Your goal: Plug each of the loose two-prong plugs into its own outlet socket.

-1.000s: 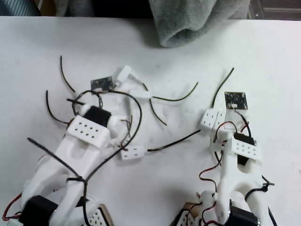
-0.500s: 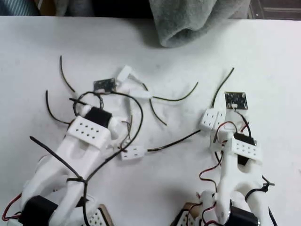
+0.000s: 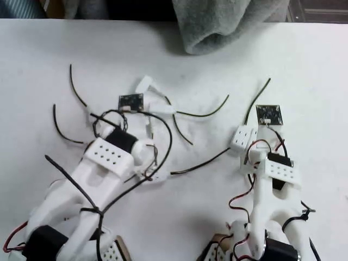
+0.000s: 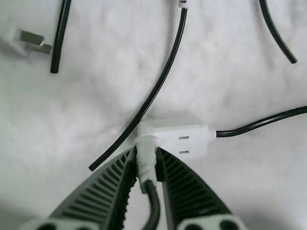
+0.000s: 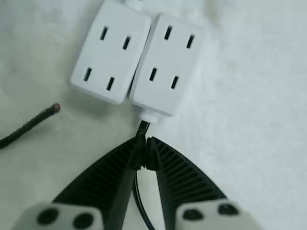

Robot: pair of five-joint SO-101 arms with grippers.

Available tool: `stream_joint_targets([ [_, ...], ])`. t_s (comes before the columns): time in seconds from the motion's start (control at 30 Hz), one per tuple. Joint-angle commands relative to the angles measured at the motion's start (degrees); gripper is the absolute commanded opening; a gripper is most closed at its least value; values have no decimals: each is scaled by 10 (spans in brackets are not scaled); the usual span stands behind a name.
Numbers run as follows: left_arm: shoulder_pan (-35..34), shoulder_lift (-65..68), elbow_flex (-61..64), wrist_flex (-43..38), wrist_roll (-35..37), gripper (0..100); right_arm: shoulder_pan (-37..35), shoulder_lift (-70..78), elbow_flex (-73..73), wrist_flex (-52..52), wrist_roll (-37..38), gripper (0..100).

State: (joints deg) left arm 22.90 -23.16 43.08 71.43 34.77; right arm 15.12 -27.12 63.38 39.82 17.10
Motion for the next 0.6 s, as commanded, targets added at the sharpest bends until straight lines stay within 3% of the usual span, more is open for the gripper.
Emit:
stream_joint_targets([
  [0.0, 9, -22, 2, -12, -17, 23, -4, 0, -2, -5, -3, 20],
  [0.57, 42, -22, 20, -27, -18, 23, -7, 0, -1, -4, -4, 20],
])
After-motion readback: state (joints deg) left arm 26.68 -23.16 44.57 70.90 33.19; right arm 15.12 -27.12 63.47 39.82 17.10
